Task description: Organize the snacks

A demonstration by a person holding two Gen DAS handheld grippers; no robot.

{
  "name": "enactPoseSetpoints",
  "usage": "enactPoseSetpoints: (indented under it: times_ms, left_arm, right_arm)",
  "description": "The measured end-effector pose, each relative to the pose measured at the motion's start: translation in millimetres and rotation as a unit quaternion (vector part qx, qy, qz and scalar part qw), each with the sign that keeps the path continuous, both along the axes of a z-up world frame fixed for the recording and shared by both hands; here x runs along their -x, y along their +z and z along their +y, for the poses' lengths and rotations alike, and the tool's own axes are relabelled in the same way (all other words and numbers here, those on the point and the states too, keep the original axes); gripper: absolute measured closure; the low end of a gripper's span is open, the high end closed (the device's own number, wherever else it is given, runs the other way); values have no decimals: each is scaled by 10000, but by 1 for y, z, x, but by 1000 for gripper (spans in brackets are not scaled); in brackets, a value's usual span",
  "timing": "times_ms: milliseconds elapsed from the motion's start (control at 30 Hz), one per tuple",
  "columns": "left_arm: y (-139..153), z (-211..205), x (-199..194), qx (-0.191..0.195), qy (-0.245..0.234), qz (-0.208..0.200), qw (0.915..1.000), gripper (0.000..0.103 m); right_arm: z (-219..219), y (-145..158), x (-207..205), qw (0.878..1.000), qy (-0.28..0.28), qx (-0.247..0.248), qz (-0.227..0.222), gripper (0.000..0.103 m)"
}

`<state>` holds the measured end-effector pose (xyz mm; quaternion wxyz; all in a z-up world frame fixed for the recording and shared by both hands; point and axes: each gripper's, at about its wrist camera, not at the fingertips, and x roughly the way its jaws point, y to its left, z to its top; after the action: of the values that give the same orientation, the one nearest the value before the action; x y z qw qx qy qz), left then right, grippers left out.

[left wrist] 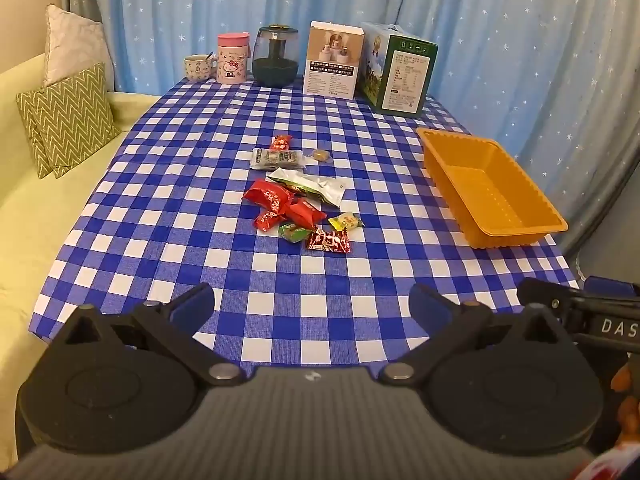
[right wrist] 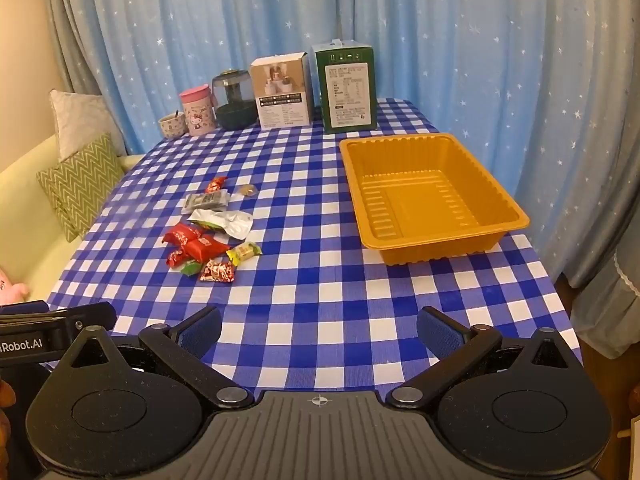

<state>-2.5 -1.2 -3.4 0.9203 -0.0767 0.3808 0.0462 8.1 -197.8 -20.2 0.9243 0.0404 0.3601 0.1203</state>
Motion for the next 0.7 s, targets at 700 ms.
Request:
enactPoseSetpoints:
  times_ms: [700]
  left_arm:
    - [-1, -2, -2, -29, -56, -12, 10000, 0]
  right_arm:
    - [-1, 2, -2, 10000, -39, 37, 36, 0]
